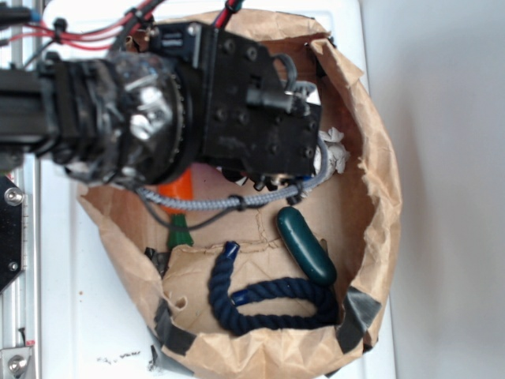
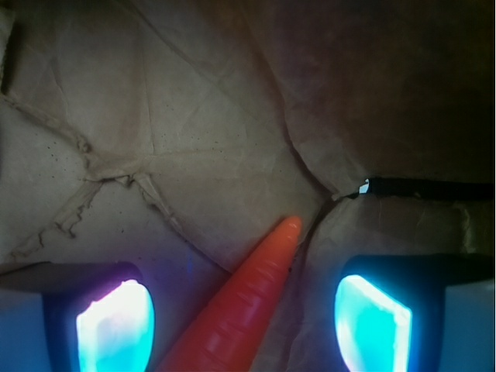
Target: Grab the carrot.
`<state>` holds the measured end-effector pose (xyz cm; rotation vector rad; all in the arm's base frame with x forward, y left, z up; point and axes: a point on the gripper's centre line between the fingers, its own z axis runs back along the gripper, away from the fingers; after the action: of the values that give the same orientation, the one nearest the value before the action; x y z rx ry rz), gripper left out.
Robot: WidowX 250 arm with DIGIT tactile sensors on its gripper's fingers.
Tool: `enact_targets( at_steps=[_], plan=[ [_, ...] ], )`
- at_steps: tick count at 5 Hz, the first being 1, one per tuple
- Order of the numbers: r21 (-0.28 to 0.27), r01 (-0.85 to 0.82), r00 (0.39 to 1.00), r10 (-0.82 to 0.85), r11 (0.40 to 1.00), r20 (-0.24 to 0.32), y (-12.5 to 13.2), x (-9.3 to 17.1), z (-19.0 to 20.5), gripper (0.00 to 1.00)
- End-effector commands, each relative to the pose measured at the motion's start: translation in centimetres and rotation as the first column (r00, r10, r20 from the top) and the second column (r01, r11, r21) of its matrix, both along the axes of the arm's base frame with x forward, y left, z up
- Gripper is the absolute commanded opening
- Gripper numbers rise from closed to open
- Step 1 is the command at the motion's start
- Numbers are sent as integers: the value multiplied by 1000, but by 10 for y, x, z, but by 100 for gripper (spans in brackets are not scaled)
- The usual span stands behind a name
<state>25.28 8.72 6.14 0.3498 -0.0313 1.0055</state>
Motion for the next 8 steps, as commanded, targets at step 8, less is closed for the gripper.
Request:
enact_targets(
  at_steps=[8],
  plan=[
    [-202, -61, 972, 104, 977, 209, 4, -16, -2, 100]
  ],
)
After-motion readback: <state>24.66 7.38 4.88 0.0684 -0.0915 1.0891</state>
